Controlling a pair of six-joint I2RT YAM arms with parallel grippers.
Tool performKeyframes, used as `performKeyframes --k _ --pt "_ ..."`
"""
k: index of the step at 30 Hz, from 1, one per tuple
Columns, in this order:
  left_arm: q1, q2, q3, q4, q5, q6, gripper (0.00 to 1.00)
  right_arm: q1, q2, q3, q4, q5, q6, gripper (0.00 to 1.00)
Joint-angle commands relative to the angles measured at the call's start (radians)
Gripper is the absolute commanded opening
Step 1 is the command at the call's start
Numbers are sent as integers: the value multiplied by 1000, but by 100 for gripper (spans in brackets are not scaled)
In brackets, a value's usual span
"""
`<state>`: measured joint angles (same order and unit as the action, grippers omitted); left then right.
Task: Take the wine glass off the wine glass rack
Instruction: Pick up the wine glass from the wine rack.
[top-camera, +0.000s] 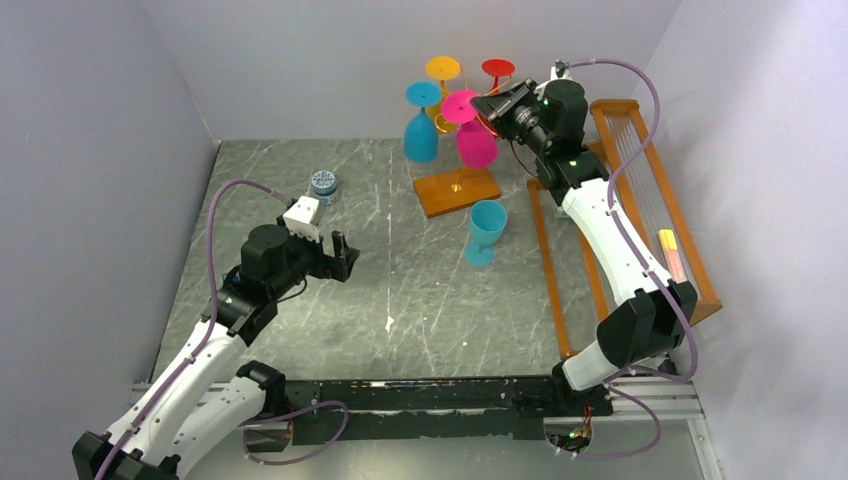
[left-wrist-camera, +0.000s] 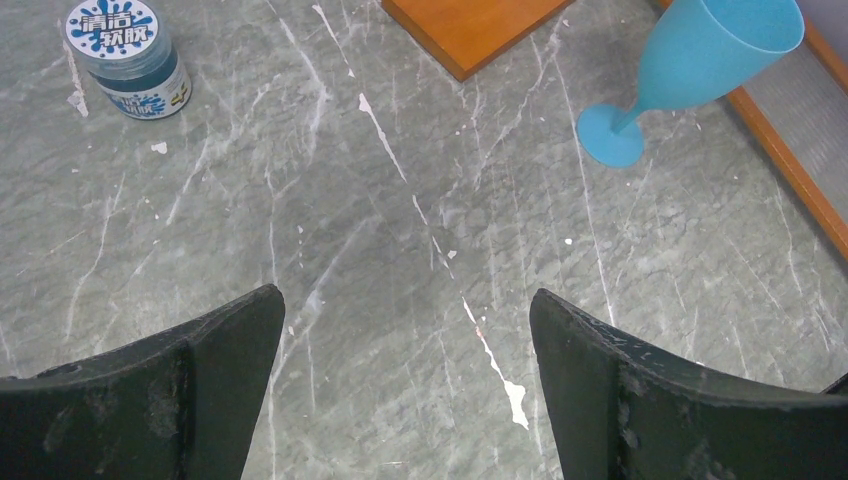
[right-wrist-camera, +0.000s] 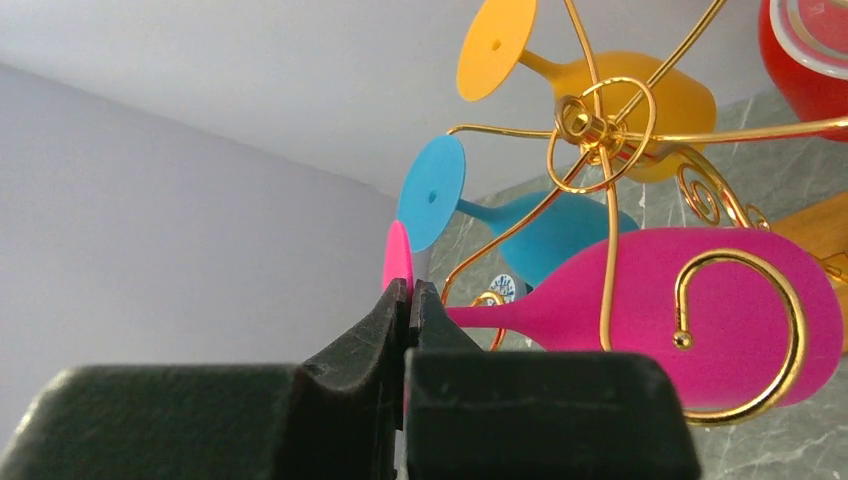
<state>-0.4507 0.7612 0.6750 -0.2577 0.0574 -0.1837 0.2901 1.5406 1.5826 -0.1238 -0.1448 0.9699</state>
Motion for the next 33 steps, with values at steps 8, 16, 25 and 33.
performKeyframes --k 8,16,25,33 --pt "3 -5 12 28 25 -7 97 -9 -97 -62 4 -15 -30 0" --pt "3 -6 14 25 22 -8 94 -9 -137 -88 -22 -69 -51 0" --pt "3 -25 2 32 40 -84 95 -9 -209 -139 2 -255 -117 0" --pt "3 -36 79 -16 85 -208 92 -7 -258 -173 -37 -393 -155 0"
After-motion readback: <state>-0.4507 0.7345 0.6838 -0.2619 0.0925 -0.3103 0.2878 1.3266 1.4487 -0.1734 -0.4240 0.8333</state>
